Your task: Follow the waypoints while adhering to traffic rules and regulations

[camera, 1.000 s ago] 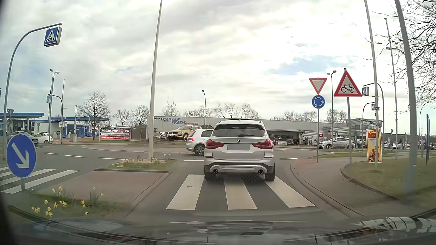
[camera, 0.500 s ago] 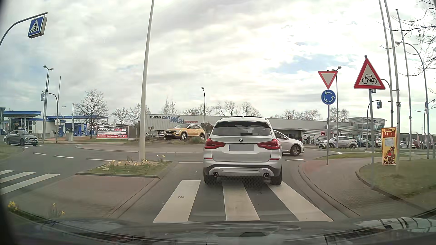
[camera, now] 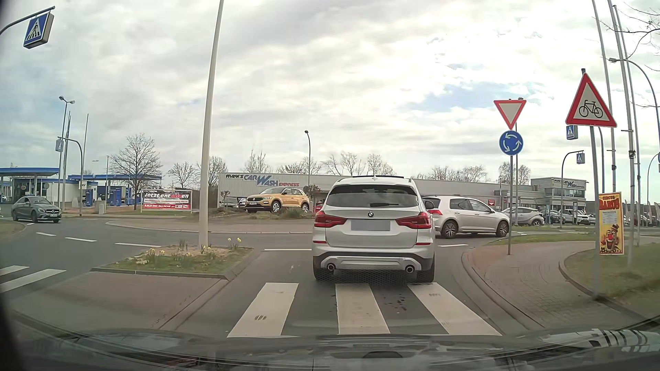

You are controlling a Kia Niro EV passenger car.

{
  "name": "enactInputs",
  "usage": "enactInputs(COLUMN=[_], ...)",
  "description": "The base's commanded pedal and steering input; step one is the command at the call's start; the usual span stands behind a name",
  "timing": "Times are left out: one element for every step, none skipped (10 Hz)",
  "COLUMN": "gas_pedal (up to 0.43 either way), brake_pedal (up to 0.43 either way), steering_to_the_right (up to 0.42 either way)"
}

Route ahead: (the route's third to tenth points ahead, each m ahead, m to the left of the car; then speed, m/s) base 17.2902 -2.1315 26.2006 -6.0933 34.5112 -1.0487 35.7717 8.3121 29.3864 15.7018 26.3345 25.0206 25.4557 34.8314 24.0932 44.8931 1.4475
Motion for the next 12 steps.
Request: enactInputs(gas_pedal=[0.000,0.000,0.000,0.000,0.000,0.000,0.000,0.059,0.087,0.110,0.130,0.138], brake_pedal=[0.012,0.000,0.000,0.000,0.000,0.000,0.000,0.000,0.000,0.000,0.000,0.000], steering_to_the_right=[-0.005,-0.005,-0.005,-0.005,-0.005,-0.005,-0.005,-0.005,-0.005,-0.005,-0.005,-0.005])
